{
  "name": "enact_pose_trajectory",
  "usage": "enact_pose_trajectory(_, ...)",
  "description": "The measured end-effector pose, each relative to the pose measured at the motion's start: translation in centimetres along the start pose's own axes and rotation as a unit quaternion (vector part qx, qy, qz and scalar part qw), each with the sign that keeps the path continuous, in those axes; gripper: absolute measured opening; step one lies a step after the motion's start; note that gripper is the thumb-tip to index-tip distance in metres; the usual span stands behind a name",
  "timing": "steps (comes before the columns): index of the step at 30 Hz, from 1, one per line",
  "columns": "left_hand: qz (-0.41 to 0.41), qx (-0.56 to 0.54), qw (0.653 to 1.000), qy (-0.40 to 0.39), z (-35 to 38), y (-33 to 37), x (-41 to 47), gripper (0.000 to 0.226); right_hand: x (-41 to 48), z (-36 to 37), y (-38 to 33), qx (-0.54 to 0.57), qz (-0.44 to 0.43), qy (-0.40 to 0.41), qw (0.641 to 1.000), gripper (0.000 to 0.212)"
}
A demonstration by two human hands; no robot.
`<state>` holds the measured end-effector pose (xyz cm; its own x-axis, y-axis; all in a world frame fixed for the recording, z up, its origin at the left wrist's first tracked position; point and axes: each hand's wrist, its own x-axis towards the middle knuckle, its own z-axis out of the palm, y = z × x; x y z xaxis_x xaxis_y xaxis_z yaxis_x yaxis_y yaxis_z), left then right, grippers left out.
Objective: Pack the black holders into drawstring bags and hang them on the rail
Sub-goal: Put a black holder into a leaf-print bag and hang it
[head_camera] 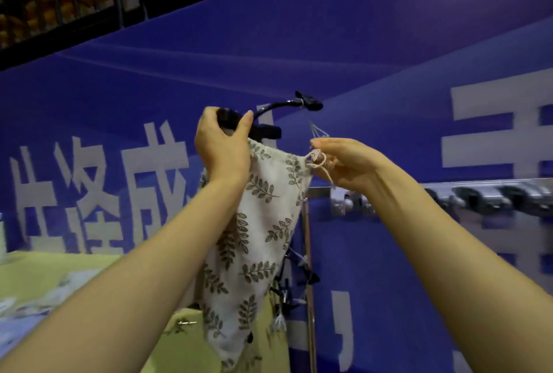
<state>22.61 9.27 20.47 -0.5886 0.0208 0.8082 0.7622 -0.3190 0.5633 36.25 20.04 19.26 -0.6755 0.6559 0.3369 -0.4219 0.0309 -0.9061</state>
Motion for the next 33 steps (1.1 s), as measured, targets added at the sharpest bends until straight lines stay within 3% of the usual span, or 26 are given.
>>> enact_pose_trajectory(3,-0.048,-0.011,0.999,-0.024,2.3,-0.8,-2.1,0.020,-0.5,-2.0,0.4,-0.011,0.031,0.025,0.999,0.020)
enact_pose_trajectory(10,-0.134,0.079,0.986,-0.064,4.5,-5.7,-4.9,0.026,0.0,-5.7,4.7,-0.165,0.096,0.104,0.976,0.015)
enact_pose_trajectory(14,-0.147,0.100,0.983,-0.053,4.7,-8.1,-5.3,0.029,0.2,-7.8,6.3,-0.118,0.126,0.098,0.980,0.014)
enact_pose_trajectory(16,-0.150,0.115,0.980,-0.057,5.0,-8.8,-5.6,0.030,0.2,-8.5,6.7,-0.173,0.142,0.080,0.971,0.017)
enact_pose_trajectory(18,-0.149,0.115,0.980,-0.066,5.5,-9.2,-6.1,0.029,0.1,-8.6,7.1,-0.355,0.133,0.064,0.923,0.012)
enact_pose_trajectory(20,-0.144,0.111,0.980,-0.078,6.1,-9.4,-6.5,0.030,0.5,-8.7,7.4,-0.560,0.115,0.052,0.819,0.017)
enact_pose_trajectory(22,-0.138,0.108,0.981,-0.088,6.8,-9.2,-7.0,0.030,1.3,-9.1,7.7,-0.664,0.123,0.052,0.735,0.024)
enact_pose_trajectory(24,-0.129,0.106,0.981,-0.095,7.5,-8.8,-7.3,0.029,1.7,-9.9,7.7,-0.696,0.139,0.071,0.701,0.019)
enact_pose_trajectory(25,-0.122,0.107,0.982,-0.098,7.8,-8.7,-7.5,0.030,1.7,-10.3,7.6,-0.683,0.141,0.087,0.711,0.012)
enact_pose_trajectory(26,-0.117,0.111,0.982,-0.101,8.0,-8.5,-7.8,0.030,1.7,-10.9,7.5,-0.633,0.139,0.107,0.754,0.012)
enact_pose_trajectory(28,-0.108,0.115,0.981,-0.109,8.4,-8.7,-8.5,0.031,1.5,-12.0,7.8,-0.421,0.127,0.142,0.887,0.028)
enact_pose_trajectory(29,-0.104,0.119,0.981,-0.113,8.5,-8.8,-8.9,0.032,1.5,-12.3,8.0,-0.305,0.112,0.149,0.934,0.035)
enact_pose_trajectory(31,-0.100,0.131,0.979,-0.119,8.9,-9.4,-10.0,0.032,1.6,-12.9,8.7,-0.183,0.081,0.178,0.963,0.036)
enact_pose_trajectory(33,-0.115,0.141,0.976,-0.120,9.0,-10.3,-11.0,0.033,2.1,-13.2,9.2,-0.145,0.062,0.231,0.960,0.031)
